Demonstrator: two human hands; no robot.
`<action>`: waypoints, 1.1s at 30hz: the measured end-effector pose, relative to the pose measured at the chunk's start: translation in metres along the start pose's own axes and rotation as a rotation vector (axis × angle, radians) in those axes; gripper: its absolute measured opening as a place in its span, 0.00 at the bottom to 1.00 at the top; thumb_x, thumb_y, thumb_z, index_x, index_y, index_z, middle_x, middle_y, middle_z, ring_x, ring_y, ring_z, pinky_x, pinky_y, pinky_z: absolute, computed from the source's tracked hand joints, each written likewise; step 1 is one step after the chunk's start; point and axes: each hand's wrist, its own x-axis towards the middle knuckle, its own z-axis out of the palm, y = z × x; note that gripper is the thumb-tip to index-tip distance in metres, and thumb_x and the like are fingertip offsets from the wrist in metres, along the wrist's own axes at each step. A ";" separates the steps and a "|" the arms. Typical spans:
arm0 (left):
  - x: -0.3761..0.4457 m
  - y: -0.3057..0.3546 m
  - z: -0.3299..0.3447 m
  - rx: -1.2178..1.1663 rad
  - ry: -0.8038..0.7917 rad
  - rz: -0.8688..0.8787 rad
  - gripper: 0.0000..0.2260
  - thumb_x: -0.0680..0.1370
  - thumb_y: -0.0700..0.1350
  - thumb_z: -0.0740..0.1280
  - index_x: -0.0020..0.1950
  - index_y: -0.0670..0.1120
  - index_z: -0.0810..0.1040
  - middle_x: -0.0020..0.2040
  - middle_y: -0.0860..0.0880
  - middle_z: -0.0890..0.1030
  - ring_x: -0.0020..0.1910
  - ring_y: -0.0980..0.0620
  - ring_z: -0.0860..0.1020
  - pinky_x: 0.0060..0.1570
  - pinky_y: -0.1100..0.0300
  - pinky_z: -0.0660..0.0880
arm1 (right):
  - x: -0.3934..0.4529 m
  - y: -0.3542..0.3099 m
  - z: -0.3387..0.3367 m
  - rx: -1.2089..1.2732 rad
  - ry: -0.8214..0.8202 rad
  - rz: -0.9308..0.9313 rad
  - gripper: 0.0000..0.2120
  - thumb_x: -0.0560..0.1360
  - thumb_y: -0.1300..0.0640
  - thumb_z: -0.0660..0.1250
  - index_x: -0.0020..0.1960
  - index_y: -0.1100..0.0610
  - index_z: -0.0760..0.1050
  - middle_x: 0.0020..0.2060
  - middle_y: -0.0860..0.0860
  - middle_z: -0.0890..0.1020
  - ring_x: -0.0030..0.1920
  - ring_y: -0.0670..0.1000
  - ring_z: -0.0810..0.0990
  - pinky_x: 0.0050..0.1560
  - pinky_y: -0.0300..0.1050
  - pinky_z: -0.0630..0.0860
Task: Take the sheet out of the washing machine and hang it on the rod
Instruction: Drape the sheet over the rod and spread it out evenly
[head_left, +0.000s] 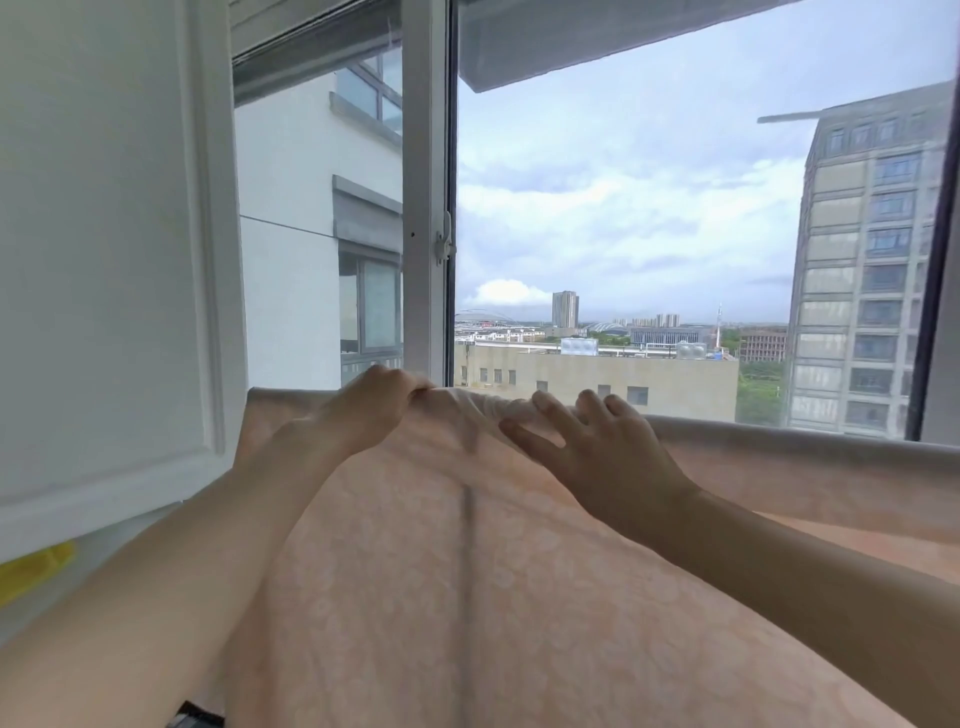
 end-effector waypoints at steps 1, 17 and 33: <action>-0.001 -0.003 -0.002 -0.016 0.024 0.003 0.14 0.82 0.39 0.57 0.57 0.47 0.82 0.50 0.49 0.83 0.47 0.50 0.79 0.49 0.58 0.73 | 0.001 -0.001 -0.001 -0.001 0.011 -0.002 0.34 0.61 0.58 0.75 0.67 0.50 0.74 0.58 0.61 0.78 0.39 0.63 0.78 0.37 0.54 0.76; -0.069 -0.047 0.027 0.307 0.138 0.348 0.17 0.75 0.29 0.67 0.48 0.50 0.67 0.79 0.49 0.56 0.76 0.51 0.58 0.65 0.52 0.72 | 0.002 -0.004 0.008 -0.033 0.010 -0.029 0.33 0.64 0.60 0.71 0.69 0.50 0.72 0.62 0.65 0.76 0.43 0.65 0.78 0.41 0.55 0.75; -0.059 -0.036 0.023 0.153 0.075 0.030 0.25 0.79 0.35 0.58 0.74 0.48 0.56 0.80 0.49 0.54 0.56 0.41 0.79 0.43 0.51 0.77 | 0.005 -0.010 -0.002 0.037 -0.022 -0.094 0.27 0.70 0.60 0.69 0.69 0.51 0.71 0.71 0.63 0.67 0.51 0.66 0.75 0.46 0.60 0.74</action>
